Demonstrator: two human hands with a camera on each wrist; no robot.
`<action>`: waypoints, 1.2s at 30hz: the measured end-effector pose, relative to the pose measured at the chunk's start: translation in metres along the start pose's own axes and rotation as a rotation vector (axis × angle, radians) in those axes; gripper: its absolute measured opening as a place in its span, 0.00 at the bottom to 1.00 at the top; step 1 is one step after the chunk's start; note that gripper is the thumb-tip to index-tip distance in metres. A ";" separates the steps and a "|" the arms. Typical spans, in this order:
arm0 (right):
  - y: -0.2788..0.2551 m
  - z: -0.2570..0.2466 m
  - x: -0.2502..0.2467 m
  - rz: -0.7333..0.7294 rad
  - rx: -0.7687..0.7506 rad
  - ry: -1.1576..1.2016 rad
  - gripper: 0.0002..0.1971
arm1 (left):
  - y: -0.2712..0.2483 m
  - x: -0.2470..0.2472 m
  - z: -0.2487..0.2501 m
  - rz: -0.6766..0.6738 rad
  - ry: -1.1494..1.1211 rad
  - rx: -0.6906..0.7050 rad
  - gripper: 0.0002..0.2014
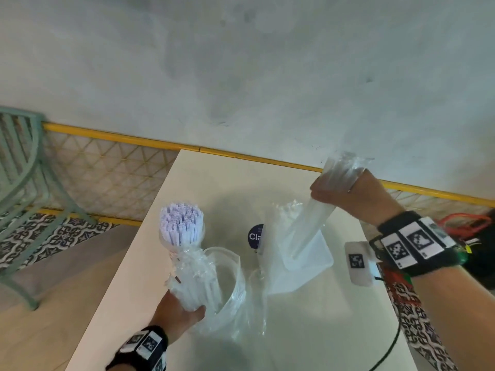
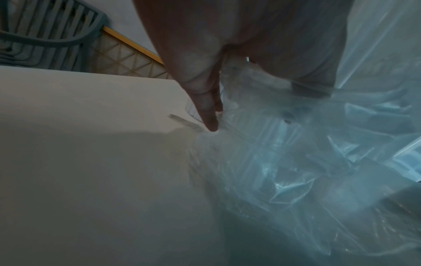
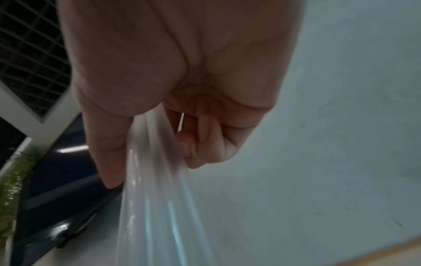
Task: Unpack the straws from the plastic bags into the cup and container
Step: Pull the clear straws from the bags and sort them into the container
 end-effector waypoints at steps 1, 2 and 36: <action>0.000 0.010 0.007 -0.022 0.002 -0.014 0.04 | -0.001 -0.001 0.001 0.007 0.001 0.001 0.10; -0.001 0.022 0.015 -0.048 0.009 -0.034 0.05 | -0.001 -0.001 0.001 0.010 -0.004 -0.003 0.11; -0.075 0.037 0.082 0.112 -0.664 -0.242 0.20 | 0.000 0.005 -0.009 0.038 -0.016 -0.085 0.11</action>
Point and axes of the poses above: each hand's wrist, its own y-axis towards the middle knuckle, its own x-axis out of the palm, z = x × y, the point moved 4 cm from there along y, towards the middle knuckle, and after that the axes turned 15 degrees about z, right-handed, at the moved point
